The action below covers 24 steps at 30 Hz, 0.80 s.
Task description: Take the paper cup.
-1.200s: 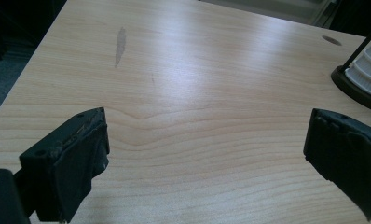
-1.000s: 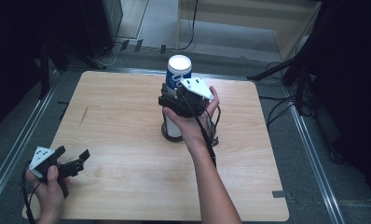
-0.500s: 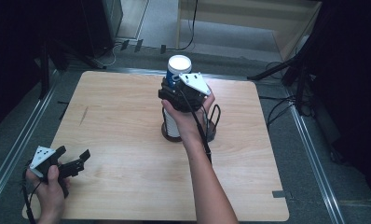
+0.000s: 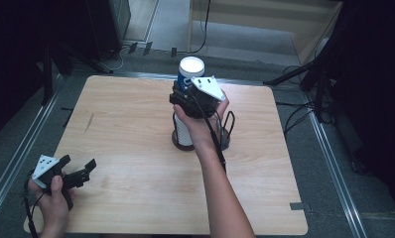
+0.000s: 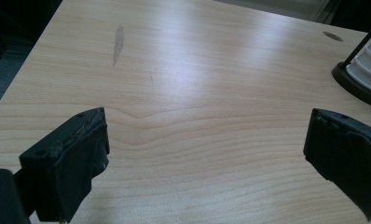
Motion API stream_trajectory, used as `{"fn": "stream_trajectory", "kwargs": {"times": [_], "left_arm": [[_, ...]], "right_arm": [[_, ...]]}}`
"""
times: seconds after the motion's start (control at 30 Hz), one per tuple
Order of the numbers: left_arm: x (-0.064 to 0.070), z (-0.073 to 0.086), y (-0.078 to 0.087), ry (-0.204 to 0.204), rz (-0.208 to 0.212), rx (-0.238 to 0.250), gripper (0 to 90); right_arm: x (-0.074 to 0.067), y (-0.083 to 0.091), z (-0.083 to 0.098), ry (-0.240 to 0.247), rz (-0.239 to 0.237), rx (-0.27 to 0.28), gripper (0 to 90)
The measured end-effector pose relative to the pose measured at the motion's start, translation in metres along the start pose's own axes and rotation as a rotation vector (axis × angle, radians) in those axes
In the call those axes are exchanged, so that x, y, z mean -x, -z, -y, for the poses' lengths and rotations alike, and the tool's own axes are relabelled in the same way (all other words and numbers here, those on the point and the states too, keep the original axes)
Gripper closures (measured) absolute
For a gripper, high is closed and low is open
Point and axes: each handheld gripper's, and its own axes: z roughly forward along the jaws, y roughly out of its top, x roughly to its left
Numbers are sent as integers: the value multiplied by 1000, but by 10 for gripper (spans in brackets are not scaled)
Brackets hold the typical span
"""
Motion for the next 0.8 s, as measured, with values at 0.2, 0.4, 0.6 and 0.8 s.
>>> {"fn": "stream_trajectory", "kwargs": {"times": [0.2,0.4,0.6,0.8], "left_arm": [[0,0,0,1,1,-1,10],[0,0,0,-1,1,-3,10],[0,0,0,-4,2,-5,10],[0,0,-1,-4,1,-6,10]], "right_arm": [[-1,2,-6,-3,2,13,186],[-2,5,-17,3,4,38,189],[-3,8,-30,17,7,67,194],[-5,11,-37,29,9,86,196]]}}
